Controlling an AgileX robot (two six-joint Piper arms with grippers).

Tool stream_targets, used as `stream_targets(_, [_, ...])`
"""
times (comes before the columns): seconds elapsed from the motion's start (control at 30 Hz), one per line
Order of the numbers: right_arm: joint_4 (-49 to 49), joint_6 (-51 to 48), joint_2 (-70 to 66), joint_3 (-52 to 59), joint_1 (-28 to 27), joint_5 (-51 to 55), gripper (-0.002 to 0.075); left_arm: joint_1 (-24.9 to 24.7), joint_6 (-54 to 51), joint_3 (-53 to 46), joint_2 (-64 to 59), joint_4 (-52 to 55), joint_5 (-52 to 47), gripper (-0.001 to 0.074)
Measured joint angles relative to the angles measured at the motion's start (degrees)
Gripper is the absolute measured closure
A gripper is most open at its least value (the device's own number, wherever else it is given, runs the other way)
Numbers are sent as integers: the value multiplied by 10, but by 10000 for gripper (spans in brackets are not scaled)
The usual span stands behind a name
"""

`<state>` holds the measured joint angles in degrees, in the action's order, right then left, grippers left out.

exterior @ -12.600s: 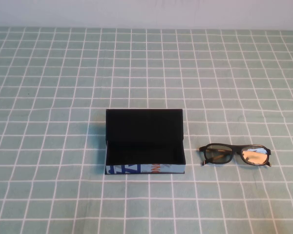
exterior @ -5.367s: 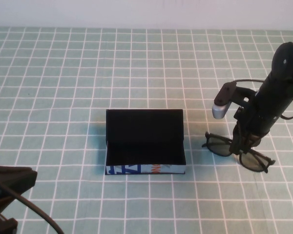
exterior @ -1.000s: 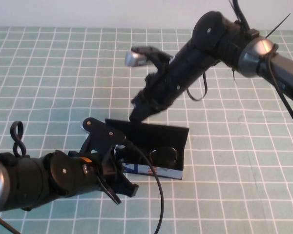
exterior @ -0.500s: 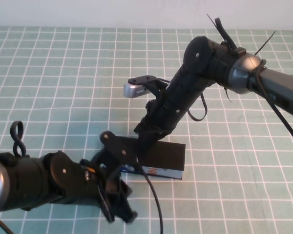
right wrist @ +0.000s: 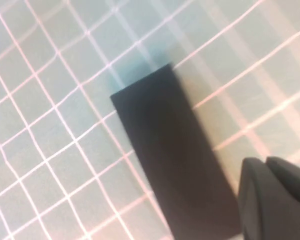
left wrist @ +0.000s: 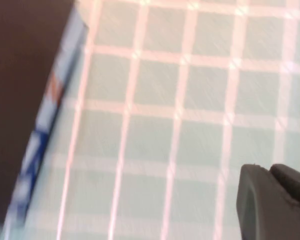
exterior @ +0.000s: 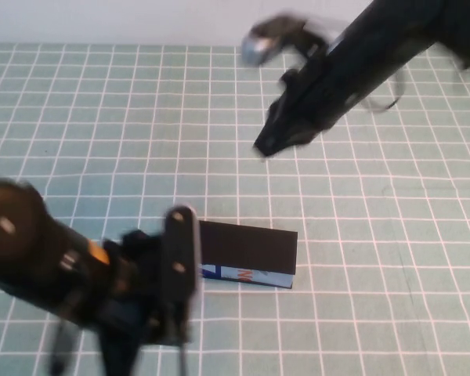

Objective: Return glasses to glasses case

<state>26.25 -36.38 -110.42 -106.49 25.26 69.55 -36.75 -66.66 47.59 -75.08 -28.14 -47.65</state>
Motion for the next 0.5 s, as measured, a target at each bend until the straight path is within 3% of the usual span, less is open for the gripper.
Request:
stream_targets(0.17, [-62,31,119,0,-23,6,737,83,120,104,44,146,-189,734])
stream_targets(0.5, [-315,203,321,61,-30,-54,737,339,214,143,204,77,-62,734])
